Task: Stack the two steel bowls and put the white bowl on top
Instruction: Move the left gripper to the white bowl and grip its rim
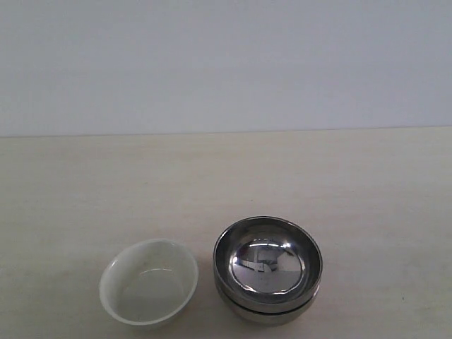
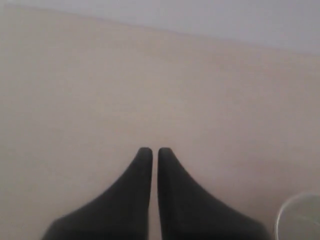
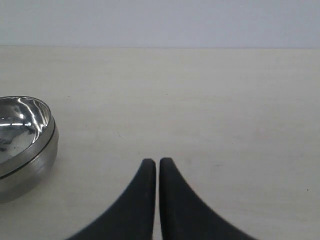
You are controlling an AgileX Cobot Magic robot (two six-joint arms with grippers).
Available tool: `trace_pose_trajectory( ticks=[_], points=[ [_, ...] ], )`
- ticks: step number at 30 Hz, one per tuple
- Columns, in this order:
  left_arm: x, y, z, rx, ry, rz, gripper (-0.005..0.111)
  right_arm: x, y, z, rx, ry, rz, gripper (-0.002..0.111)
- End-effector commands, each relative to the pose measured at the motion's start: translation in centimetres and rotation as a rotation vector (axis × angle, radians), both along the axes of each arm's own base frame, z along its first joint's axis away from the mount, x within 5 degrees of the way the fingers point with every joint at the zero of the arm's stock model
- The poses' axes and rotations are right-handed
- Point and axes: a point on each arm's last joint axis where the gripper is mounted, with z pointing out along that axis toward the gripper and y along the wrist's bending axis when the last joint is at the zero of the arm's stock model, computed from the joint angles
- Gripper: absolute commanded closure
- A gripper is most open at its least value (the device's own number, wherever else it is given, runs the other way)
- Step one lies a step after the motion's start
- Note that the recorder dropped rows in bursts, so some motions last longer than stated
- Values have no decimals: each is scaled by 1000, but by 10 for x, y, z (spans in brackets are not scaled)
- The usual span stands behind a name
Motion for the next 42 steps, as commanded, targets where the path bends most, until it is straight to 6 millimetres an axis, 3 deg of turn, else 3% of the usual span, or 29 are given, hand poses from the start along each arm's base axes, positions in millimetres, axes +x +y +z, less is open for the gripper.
trace_pose_trajectory(
  ticks=[1,4,8,10,13,17,19,26,35,42],
  points=[
    [28,-7,-24,-47,136,-99,103,0,0,1,6,-9,-4,108],
    [44,-13,-37,-144,165,-126,103,0,0,1,6,-9,-4,108],
    [59,-27,-51,-155,192,-299,102,0,0,1,6,-9,-4,108],
    [65,-36,-57,-212,203,-346,96,0,0,1,6,-9,-4,108],
    [70,-49,-72,-225,269,-436,74,0,0,1,6,-9,-4,108],
    [78,-60,-96,-213,368,-489,33,0,0,1,6,-9,-4,108],
    [81,-67,-106,-211,410,-513,22,0,0,1,6,-9,-4,108],
    [91,-84,-135,-160,480,-528,42,0,0,1,6,-9,-4,108],
    [106,-106,-162,-149,563,-568,41,0,0,1,6,-9,-4,108],
    [114,-106,-182,-157,604,-518,41,0,0,1,6,-9,-4,108]
  ],
)
